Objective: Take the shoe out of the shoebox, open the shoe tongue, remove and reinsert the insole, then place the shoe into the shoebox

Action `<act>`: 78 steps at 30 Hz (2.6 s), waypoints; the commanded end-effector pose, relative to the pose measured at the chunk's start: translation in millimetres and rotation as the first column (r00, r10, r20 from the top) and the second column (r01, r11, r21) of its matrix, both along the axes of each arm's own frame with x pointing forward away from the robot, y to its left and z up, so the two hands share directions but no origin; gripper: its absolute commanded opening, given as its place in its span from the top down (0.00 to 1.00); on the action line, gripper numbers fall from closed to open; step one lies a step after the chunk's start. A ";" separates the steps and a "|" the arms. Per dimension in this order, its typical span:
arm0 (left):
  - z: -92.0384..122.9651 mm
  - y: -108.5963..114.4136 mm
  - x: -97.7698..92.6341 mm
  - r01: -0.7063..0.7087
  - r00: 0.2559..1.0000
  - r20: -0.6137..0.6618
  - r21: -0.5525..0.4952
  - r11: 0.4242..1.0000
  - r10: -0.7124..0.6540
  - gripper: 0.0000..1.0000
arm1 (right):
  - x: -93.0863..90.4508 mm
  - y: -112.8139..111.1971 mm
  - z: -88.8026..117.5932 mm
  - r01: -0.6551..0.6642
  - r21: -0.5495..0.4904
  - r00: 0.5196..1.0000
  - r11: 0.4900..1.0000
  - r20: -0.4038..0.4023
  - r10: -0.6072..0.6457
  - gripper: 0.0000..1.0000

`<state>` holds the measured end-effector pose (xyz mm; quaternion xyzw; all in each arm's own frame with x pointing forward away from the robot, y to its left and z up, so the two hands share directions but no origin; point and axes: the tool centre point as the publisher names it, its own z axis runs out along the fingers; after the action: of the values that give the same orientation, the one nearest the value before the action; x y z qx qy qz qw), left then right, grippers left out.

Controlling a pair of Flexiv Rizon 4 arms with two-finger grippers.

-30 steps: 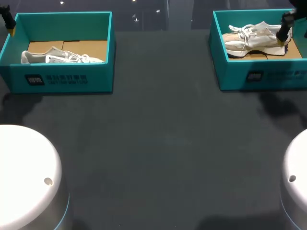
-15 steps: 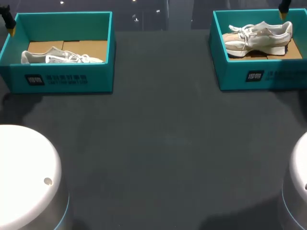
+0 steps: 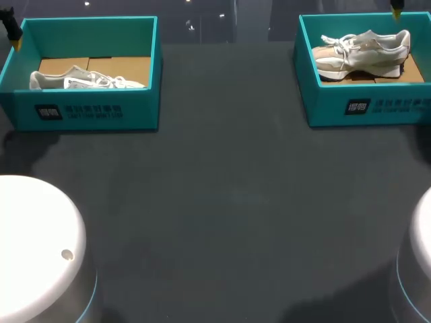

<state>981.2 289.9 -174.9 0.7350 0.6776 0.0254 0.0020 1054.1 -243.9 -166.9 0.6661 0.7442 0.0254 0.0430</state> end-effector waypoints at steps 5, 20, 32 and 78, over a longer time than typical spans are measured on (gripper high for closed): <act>0.4 0.1 -1.7 0.001 1.000 0.003 0.002 1.000 -0.001 0.00 | 44.6 2.6 -5.6 -0.017 -0.108 0.998 0.994 0.059 0.024 0.00; 0.4 0.1 -1.7 0.001 1.000 0.003 0.002 1.000 -0.001 0.00 | 88.4 -33.7 -55.7 0.075 -0.209 0.995 0.975 0.085 -0.058 0.00; 0.4 0.1 -1.7 0.001 1.000 0.003 0.002 1.000 -0.001 0.00 | 101.2 -52.1 -98.6 0.128 -0.219 0.991 0.967 0.070 -0.115 0.00; 0.4 0.1 -1.7 0.001 1.000 0.003 0.002 1.000 -0.001 0.00 | 115.6 -73.9 -184.7 0.145 -0.184 0.988 0.972 -0.027 -0.152 0.19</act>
<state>981.2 289.8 -174.9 0.7351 0.6775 0.0254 0.0020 1159.9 -315.7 -344.9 0.7129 0.6923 -0.0546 0.0977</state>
